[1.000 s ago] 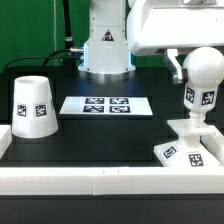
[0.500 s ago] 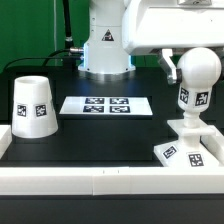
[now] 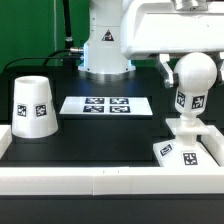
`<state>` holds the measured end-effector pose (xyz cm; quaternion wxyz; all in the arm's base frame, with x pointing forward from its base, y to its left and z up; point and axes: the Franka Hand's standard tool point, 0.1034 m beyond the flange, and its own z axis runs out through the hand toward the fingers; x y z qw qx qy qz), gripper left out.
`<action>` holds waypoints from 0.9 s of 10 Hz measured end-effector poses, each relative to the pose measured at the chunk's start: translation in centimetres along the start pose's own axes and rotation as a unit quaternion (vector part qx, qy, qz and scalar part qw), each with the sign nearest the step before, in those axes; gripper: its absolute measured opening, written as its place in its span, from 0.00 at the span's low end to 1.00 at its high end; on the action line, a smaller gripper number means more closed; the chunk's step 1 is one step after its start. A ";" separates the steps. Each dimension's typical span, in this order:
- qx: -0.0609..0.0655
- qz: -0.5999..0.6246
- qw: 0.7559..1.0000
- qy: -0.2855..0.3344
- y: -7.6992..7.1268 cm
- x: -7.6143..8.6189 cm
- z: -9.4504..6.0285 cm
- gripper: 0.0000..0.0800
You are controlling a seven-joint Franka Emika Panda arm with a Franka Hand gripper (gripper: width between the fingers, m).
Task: Assemble lamp
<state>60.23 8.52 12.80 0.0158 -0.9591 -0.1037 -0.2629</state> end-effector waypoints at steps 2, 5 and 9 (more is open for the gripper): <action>0.000 0.000 1.000 -0.002 0.0 -0.2 0.1 0.72; -0.003 0.000 1.000 0.003 0.0 -0.9 1.0 0.72; -0.006 0.000 1.000 0.019 0.0 -0.7 1.1 0.72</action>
Offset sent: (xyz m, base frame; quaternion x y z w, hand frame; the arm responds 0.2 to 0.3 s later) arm -0.0042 0.0018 -0.0133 -0.0015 0.0295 0.0095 0.9995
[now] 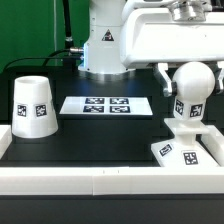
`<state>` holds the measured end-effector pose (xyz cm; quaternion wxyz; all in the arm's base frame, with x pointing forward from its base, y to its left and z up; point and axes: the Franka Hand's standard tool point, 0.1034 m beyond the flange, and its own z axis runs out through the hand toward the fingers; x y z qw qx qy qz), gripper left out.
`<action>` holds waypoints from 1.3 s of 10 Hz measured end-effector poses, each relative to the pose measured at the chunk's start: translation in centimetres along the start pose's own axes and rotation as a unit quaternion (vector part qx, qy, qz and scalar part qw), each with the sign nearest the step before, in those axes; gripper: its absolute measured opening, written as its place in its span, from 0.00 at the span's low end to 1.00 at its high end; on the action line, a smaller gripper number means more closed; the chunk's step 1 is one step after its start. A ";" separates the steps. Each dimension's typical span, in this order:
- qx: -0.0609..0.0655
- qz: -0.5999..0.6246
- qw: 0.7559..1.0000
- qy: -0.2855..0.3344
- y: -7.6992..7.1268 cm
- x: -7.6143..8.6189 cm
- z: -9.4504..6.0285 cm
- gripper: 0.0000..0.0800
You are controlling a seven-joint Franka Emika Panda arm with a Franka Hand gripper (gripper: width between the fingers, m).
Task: Assemble lamp
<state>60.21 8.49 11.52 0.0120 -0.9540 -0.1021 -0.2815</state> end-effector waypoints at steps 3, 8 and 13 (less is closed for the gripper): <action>0.000 0.000 1.000 0.000 0.0 0.0 0.0 0.87; 0.004 0.002 1.000 -0.010 0.3 1.3 -1.5 0.87; 0.012 0.001 0.999 -0.033 0.0 1.7 -2.0 0.87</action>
Offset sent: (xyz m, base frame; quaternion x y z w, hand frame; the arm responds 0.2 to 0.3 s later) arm 0.0050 -0.0007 0.0128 0.0474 -0.0352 0.0287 0.9978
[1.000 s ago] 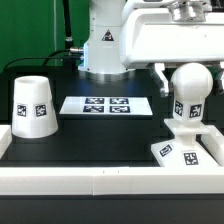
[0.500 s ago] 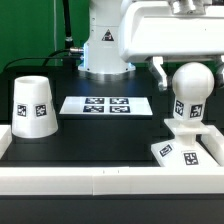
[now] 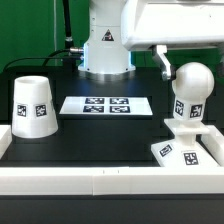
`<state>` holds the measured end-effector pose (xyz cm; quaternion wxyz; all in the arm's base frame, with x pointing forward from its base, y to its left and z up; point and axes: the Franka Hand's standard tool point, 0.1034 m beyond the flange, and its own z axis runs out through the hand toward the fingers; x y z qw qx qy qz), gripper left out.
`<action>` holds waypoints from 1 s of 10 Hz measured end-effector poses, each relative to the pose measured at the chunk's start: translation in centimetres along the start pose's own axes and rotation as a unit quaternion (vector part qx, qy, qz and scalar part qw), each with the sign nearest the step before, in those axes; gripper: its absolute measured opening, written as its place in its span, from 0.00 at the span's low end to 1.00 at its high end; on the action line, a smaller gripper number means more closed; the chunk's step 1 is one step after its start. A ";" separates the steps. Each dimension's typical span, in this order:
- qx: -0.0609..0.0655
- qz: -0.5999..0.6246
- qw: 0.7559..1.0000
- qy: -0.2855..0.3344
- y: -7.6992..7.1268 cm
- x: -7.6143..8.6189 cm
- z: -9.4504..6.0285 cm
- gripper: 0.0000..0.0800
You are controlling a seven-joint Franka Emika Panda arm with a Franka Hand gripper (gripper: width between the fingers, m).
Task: Assemble lamp
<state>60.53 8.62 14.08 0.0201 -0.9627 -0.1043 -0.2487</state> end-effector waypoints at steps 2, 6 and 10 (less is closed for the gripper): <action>0.021 0.003 0.997 -0.074 -0.7 -0.5 0.2 0.87; 0.051 0.009 0.976 -0.210 -1.0 -1.6 0.2 0.87; 0.052 -0.035 0.972 -0.226 0.1 -1.5 0.5 0.87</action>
Offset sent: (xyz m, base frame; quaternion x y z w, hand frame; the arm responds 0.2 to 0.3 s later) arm 0.0023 -0.0195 -0.0055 -0.0171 -0.1940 -0.0247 0.9805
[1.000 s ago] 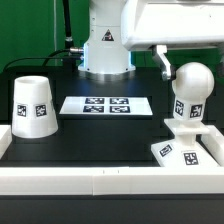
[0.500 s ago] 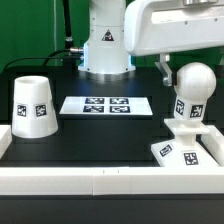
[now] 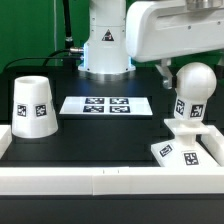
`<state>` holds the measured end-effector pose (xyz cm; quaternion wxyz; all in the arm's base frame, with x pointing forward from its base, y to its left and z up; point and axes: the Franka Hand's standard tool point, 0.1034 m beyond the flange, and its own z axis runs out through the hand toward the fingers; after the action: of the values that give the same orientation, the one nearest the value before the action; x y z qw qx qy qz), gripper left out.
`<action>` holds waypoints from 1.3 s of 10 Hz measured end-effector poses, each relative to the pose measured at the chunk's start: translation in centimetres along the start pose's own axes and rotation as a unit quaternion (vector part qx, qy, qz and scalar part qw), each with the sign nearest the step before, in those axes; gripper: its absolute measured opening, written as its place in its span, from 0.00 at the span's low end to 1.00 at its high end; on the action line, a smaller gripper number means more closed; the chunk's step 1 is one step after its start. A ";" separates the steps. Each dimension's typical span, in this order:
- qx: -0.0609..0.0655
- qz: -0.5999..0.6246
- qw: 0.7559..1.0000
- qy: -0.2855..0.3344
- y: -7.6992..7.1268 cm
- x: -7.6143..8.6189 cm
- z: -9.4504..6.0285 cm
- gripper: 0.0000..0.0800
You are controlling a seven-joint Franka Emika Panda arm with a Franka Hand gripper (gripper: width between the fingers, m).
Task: Assemble lamp
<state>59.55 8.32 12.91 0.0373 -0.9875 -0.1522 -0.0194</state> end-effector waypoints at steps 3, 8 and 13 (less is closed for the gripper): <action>-0.006 -0.009 1.000 -0.001 -0.1 0.0 0.1 0.87; -0.005 -0.008 1.000 -0.001 -0.1 0.0 0.2 0.71; 0.002 0.135 0.991 0.013 -0.3 -0.1 0.2 0.72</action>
Offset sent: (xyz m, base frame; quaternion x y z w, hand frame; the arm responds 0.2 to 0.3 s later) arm 0.0022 0.0006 -0.0011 -0.0011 0.0031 -0.0066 1.0000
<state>59.38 8.59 12.74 0.0435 -0.9986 -0.0169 -0.0266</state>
